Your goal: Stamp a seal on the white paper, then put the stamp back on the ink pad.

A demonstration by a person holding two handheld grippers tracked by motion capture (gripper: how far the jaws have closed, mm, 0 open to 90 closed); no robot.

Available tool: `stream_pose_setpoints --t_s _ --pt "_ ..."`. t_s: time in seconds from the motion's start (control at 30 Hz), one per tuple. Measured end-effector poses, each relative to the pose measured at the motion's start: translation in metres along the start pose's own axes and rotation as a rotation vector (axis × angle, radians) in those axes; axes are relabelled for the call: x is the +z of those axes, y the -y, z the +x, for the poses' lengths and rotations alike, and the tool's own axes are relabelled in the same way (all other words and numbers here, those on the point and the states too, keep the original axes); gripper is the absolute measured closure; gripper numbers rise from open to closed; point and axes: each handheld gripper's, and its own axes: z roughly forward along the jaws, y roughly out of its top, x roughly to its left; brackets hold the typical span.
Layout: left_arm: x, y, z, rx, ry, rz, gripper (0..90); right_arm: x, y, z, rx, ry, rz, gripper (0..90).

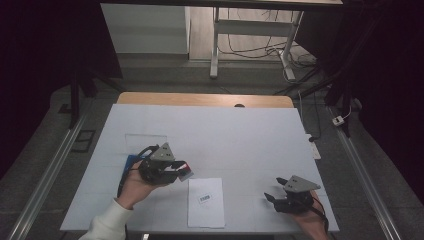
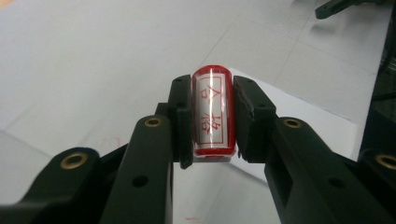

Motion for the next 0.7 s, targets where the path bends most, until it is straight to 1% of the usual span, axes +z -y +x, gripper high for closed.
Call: stream_pose_setpoints --t_s 0.1,0.43,0.7 --pt "-0.002 0.003 0.005 -0.011 -0.011 0.002 69.9 0.000 0.000 0.000 0.000 0.000 0.000 28.5" --pt "-0.015 0.011 0.020 -0.062 -0.049 -0.021 69.9 0.000 0.000 0.000 -0.001 0.000 0.001 28.5" --pt "-0.018 0.018 0.032 -0.095 -0.080 -0.016 70.0 0.000 0.001 -0.001 0.000 0.000 0.003 28.6"
